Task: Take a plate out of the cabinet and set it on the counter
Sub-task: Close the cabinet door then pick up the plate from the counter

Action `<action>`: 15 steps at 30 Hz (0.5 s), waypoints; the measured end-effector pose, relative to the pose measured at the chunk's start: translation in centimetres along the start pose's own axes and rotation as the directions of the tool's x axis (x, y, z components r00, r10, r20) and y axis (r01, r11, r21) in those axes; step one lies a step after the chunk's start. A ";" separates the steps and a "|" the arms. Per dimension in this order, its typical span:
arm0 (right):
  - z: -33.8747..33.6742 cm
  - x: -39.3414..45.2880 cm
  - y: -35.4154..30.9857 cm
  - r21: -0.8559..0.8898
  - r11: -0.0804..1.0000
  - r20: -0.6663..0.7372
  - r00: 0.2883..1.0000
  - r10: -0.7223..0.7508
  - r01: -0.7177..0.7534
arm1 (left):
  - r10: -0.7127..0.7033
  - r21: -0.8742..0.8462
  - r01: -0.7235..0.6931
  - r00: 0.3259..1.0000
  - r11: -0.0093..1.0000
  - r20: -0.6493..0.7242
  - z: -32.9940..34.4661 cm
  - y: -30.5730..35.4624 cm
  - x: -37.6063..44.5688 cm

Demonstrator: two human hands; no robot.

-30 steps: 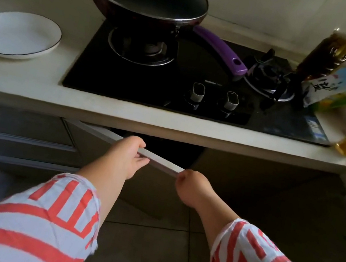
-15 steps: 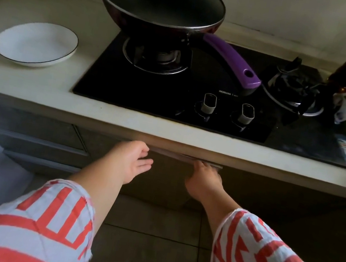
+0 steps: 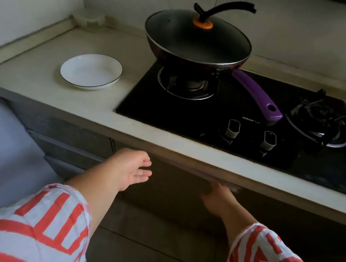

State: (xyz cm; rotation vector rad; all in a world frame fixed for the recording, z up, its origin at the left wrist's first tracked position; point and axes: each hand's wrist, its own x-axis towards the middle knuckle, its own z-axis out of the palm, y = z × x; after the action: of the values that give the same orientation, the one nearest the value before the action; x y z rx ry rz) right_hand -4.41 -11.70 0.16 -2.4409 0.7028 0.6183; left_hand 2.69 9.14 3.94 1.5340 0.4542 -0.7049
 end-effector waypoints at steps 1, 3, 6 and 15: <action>-0.3 -0.6 -0.7 -0.007 1.000 0.014 1.000 -0.017 0.017 | 0.009 0.033 -0.009 1.000 0.999 -0.004 -0.6 0.2 -0.4; -1.0 -2.1 -2.5 0.002 0.998 0.052 0.997 -0.059 0.059 | 0.025 0.096 -0.024 1.000 0.995 -0.009 -2.0 0.9 -1.5; -2.8 -4.2 -6.2 -0.041 0.987 0.079 0.985 -0.155 0.158 | 0.061 0.139 -0.058 0.998 0.989 -0.020 -4.4 2.4 -2.9; -6.1 -4.9 -17.5 -0.074 0.940 0.000 0.943 -0.334 0.333 | 0.187 0.080 -0.174 0.965 0.981 -0.186 -14.4 8.9 -2.5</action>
State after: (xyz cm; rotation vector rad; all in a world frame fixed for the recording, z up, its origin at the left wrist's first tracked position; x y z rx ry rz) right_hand 3.87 -0.82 13.66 -2.5519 0.2604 0.4999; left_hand 9.13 22.78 11.97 1.6878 0.4326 -0.4340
